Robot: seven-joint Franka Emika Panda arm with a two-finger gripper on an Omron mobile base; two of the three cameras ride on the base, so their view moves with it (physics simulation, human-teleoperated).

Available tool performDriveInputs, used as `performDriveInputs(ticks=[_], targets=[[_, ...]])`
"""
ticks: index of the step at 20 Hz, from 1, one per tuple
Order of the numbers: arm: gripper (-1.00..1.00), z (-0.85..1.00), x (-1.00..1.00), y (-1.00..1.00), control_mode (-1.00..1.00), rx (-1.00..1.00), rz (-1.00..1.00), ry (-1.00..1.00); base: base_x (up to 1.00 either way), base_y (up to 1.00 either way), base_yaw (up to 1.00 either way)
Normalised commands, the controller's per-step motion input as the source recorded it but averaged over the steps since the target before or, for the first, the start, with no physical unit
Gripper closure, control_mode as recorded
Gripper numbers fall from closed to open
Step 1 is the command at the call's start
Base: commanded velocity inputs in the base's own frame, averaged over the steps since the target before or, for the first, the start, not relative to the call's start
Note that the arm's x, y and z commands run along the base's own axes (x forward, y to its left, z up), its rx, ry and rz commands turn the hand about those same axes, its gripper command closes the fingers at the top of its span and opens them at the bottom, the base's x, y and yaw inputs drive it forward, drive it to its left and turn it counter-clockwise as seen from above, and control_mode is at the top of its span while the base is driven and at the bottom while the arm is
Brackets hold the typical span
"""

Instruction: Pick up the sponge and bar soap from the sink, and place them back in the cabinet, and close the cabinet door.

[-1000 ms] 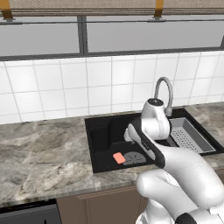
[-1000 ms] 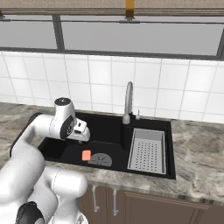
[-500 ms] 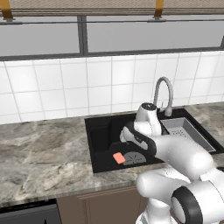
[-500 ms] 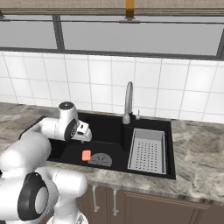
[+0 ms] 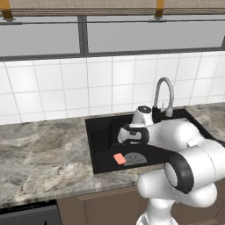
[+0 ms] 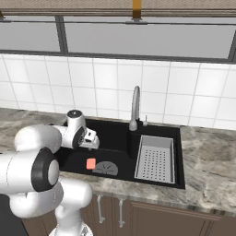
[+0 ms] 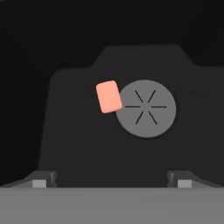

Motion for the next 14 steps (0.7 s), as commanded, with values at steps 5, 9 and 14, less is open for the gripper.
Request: performDriveInputs(ticks=[5,9,14], targets=[[-1.0,-0.3,0.31,0.04,-1.0,0.0,0.0,0.0,0.0,0.0,0.0],[-1.0,-0.36,0.34,0.06,-1.0,0.0,0.0,0.0,0.0,0.0,0.0],[-1.0,-0.38,0.31,0.06,-1.0,0.0,0.0,0.0,0.0,0.0,0.0]])
